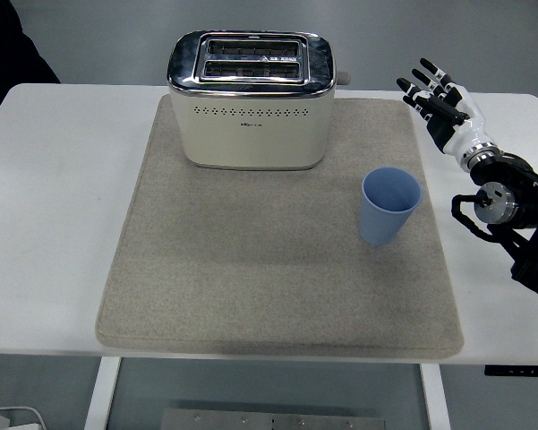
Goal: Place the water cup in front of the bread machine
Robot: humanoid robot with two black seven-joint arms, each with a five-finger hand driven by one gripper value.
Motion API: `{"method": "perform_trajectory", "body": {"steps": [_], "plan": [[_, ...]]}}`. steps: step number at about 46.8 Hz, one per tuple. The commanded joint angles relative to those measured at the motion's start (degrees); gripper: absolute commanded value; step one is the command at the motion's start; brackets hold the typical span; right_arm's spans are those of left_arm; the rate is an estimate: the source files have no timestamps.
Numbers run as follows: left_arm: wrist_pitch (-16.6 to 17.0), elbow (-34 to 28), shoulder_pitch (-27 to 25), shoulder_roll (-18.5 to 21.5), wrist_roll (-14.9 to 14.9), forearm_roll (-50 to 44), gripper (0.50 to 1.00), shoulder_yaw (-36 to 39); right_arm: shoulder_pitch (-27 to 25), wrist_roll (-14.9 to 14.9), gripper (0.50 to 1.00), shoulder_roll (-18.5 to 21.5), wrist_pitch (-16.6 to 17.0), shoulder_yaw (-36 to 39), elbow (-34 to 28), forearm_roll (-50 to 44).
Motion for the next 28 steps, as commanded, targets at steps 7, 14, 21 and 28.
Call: {"method": "perform_trajectory", "body": {"steps": [7,14,21,28], "plan": [[0.08,0.08,-0.26,0.00,-0.26,0.32,1.000,-0.26,-0.18,-0.03,0.921,-0.02,-0.45,0.00,0.00,0.08],[0.08,0.35,-0.17,0.00,-0.26,0.32,1.000,-0.09,-0.18,0.05,0.921,-0.02,-0.63,0.00,0.00,0.08],[0.08,0.17,0.27,0.00,-0.26,0.32,1.000,-0.09,-0.18,-0.03,0.919,-0.02,-0.54,0.00,0.00,0.08],[-0.01,0.26,0.27,0.00,-0.26,0.32,1.000,0.00,-0.26,-0.12,0.921,0.06,-0.54,0.00,0.00,0.08]]}}
